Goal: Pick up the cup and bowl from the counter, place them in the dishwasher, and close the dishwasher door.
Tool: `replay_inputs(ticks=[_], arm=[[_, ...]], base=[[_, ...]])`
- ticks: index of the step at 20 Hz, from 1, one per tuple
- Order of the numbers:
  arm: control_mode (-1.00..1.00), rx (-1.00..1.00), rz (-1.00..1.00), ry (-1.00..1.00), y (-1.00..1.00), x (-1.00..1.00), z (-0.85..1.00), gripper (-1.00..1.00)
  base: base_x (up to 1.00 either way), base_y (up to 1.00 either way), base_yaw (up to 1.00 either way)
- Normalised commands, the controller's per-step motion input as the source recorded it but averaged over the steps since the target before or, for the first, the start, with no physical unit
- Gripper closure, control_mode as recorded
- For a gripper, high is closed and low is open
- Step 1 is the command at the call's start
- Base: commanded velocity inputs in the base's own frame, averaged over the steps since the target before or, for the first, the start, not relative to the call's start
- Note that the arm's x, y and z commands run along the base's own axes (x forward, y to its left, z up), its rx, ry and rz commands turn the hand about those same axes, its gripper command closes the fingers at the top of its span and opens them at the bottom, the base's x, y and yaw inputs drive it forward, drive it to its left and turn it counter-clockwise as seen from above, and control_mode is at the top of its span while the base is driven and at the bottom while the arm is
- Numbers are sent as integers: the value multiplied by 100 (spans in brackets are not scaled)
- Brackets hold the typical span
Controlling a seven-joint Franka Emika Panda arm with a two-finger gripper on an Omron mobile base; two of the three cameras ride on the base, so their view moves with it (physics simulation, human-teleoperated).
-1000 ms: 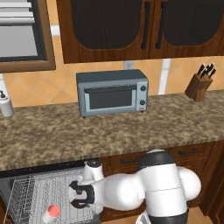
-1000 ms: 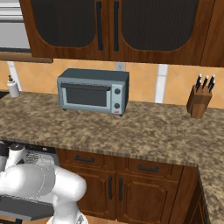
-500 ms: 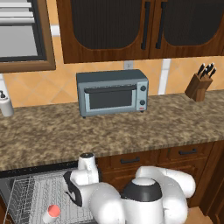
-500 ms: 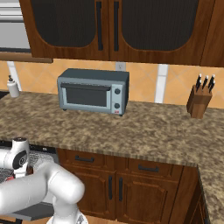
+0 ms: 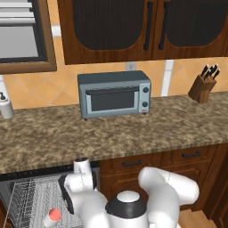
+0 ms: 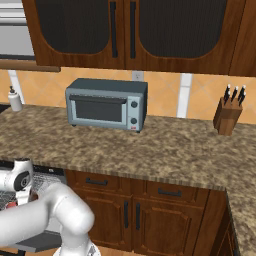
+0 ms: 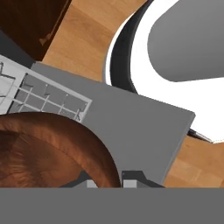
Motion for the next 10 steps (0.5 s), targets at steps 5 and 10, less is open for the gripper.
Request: replay_inputs(ticks=[5, 10], arm=[[-100, -2, 0, 4, 0, 0, -41, 100], [-100, 0, 0, 0, 3, 8, -7, 100]], base=[[0, 0, 0], [0, 0, 0]])
